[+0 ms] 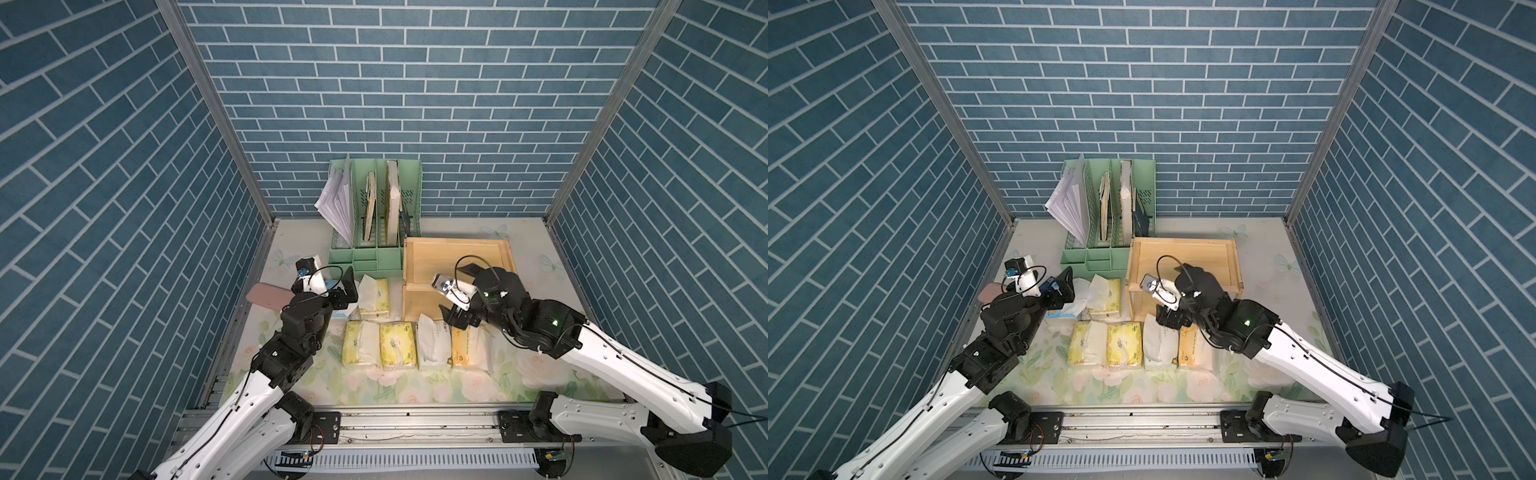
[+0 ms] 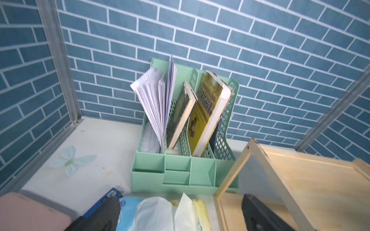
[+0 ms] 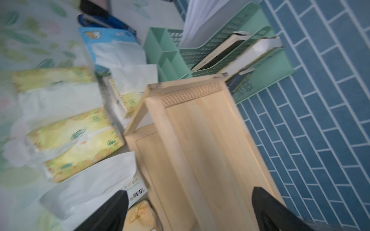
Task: Remove the tissue boxes from the shelf
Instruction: Place the box of tissues at the center of the board, then reset both arms
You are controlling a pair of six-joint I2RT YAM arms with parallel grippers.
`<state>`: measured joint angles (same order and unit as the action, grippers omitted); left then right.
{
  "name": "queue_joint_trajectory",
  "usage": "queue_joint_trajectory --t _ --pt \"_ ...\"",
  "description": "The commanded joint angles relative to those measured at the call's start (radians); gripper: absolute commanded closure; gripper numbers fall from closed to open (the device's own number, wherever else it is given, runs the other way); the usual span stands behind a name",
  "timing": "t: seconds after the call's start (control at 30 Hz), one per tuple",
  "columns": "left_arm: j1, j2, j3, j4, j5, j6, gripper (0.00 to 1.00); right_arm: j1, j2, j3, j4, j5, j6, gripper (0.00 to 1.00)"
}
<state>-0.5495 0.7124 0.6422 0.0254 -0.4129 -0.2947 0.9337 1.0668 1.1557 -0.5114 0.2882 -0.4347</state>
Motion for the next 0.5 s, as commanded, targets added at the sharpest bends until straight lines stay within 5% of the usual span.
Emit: queue_joint_trajectory --t 0.0,0.47 --pt "0.024 0.032 0.053 0.048 -0.077 0.103 0.00 -0.117 -0.020 0.012 0.225 -0.003 0.029 0.00" --pt "0.242 0.080 0.052 0.103 -0.068 0.125 0.00 -0.847 -0.035 -0.168 0.538 -0.025 0.516 0.00"
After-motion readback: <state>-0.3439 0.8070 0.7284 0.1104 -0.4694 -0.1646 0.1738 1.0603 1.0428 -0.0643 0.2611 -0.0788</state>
